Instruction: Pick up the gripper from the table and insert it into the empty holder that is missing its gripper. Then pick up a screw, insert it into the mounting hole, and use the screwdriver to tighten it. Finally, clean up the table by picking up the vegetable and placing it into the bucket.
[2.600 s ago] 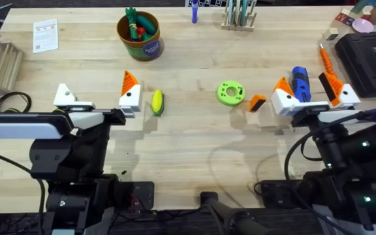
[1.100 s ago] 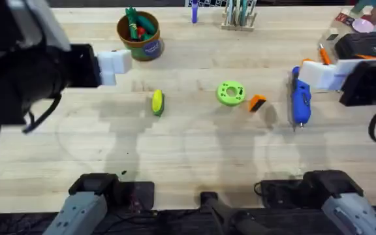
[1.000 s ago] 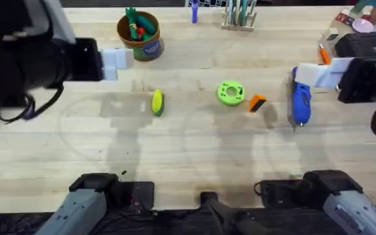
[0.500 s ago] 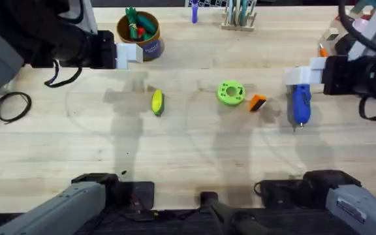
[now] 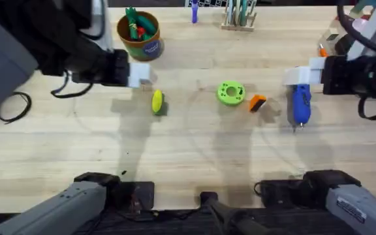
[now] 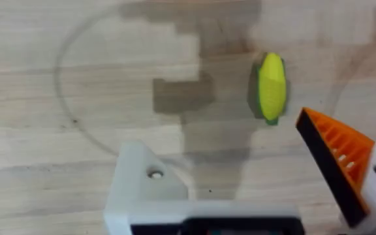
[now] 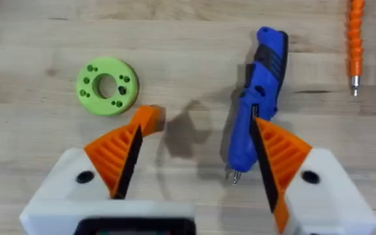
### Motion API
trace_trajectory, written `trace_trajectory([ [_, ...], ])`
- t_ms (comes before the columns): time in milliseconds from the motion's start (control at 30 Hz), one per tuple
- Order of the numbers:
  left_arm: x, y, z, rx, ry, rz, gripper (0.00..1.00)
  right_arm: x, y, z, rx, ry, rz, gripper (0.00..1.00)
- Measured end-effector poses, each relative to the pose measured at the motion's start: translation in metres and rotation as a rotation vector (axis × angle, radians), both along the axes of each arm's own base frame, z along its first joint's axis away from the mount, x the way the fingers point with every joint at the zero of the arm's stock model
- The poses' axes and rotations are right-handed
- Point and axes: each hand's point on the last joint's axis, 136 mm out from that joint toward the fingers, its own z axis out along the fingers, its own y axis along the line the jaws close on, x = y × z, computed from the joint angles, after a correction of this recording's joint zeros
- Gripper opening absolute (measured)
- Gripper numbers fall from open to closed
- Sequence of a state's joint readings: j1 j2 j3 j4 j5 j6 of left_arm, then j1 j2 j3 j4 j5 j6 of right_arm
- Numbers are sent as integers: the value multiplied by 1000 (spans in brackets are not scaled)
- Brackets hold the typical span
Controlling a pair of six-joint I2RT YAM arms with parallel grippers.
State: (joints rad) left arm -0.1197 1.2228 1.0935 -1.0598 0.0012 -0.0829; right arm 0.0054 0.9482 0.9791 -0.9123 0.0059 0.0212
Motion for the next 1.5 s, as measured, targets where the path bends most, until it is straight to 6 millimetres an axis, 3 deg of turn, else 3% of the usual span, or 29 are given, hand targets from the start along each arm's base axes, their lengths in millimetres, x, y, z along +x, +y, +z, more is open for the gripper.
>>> trace_trajectory([
  [233,-12,-32,-2,6,22,-19,985,1,0,0,0,1,0,991],
  [433,-24,-42,-14,-1,106,28,985,4,0,2,0,-14,0,990],
  [633,-9,-48,-50,21,203,63,985,4,0,2,0,-14,0,992],
  [800,-10,-48,-87,69,338,74,997,4,0,2,0,-14,0,991],
  [1000,-12,-47,-120,108,439,77,883,4,0,2,0,-14,0,991],
  [1067,-10,-48,-125,107,444,79,753,4,0,2,0,-14,0,991],
  [1233,-9,-49,-126,106,439,73,40,4,0,2,0,-14,0,991],
  [1500,-7,-49,-126,103,432,74,6,4,0,2,0,-14,0,991],
])
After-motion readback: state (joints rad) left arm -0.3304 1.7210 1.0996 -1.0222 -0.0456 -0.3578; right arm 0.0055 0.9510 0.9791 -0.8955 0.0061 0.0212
